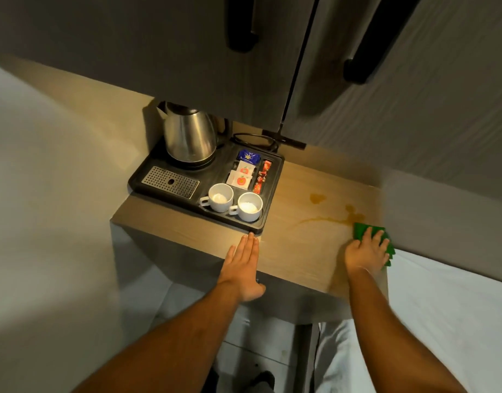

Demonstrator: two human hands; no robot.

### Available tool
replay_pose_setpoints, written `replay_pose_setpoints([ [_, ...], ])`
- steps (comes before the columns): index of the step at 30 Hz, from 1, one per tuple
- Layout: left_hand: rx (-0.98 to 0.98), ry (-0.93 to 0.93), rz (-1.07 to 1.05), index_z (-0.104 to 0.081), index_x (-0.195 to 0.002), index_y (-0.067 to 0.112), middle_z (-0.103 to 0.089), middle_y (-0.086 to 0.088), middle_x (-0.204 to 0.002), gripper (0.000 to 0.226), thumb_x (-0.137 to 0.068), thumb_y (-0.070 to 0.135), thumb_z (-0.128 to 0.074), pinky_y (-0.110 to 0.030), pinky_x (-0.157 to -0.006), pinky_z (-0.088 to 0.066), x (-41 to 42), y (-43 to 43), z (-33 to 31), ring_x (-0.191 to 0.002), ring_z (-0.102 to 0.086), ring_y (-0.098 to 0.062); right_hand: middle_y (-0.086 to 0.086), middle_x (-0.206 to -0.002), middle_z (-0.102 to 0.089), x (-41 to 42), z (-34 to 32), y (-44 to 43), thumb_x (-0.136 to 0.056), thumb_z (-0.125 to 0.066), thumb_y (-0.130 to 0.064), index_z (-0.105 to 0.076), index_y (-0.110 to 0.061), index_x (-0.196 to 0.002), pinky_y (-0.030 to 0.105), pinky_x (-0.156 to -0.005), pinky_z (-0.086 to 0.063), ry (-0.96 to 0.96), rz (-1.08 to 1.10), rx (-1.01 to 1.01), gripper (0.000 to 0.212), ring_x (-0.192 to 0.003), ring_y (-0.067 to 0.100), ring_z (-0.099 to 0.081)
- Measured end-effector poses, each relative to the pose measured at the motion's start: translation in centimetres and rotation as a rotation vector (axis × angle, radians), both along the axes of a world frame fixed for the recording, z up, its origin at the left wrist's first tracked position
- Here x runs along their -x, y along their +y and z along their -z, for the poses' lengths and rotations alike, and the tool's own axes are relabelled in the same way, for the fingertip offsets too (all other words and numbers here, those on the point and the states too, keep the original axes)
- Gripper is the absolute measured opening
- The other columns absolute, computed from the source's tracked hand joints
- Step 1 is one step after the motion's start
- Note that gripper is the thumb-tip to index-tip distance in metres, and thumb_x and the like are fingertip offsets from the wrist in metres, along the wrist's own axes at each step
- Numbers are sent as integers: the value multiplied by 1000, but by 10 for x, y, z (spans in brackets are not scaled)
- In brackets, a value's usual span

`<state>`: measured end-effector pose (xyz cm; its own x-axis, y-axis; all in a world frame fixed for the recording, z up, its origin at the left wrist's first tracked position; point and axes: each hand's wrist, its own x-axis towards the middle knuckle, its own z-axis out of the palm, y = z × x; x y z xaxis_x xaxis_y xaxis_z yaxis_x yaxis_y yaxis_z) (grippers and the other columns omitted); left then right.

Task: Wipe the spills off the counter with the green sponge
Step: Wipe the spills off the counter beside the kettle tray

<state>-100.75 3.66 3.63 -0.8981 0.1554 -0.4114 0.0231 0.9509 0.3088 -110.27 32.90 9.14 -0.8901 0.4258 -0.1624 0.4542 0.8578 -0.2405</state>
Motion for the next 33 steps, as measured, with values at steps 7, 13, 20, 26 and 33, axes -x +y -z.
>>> replay_pose_setpoints([
  [7,39,26,14,24,-167,11,34,-9,-176,128,-87,50,-69,-51,-134,12,-8,2,2,-162,32,-26,2,-180,-8,-28,22,-155,-105,-42,-20,-19,-22,-170,52,-136,-9,29,-611,88,69,-167,27,-5],
  [13,23,73,-25,25,-166,10,35,-11,-175,128,-87,52,-66,-52,-134,11,-11,7,6,-161,33,-28,-4,-179,-10,-105,41,-73,-103,-46,-27,-20,-29,-169,47,-134,-8,30,-679,56,71,-167,22,-6],
  [20,64,121,-44,29,-164,9,37,-14,-174,124,-92,53,-62,-51,-135,8,-7,14,16,-160,34,-30,19,-176,-17,12,18,35,-107,-45,-17,-26,-8,-168,55,-132,-18,14,-282,-88,64,-164,40,-16],
  [26,56,145,-64,27,-165,11,34,-13,-175,125,-90,51,-64,-53,-136,4,-8,17,18,-162,31,-29,12,-179,-4,94,2,-4,-111,-35,-19,-14,-13,-171,53,-135,-11,-65,-224,-56,64,-166,36,-3],
  [33,61,147,-136,27,-165,10,33,-12,-175,126,-90,52,-66,-53,-135,5,-9,27,11,-162,31,-29,-1,-178,-5,-19,31,-80,-106,-43,-22,-16,-27,-170,52,-135,-5,5,-720,54,70,-167,27,-1],
])
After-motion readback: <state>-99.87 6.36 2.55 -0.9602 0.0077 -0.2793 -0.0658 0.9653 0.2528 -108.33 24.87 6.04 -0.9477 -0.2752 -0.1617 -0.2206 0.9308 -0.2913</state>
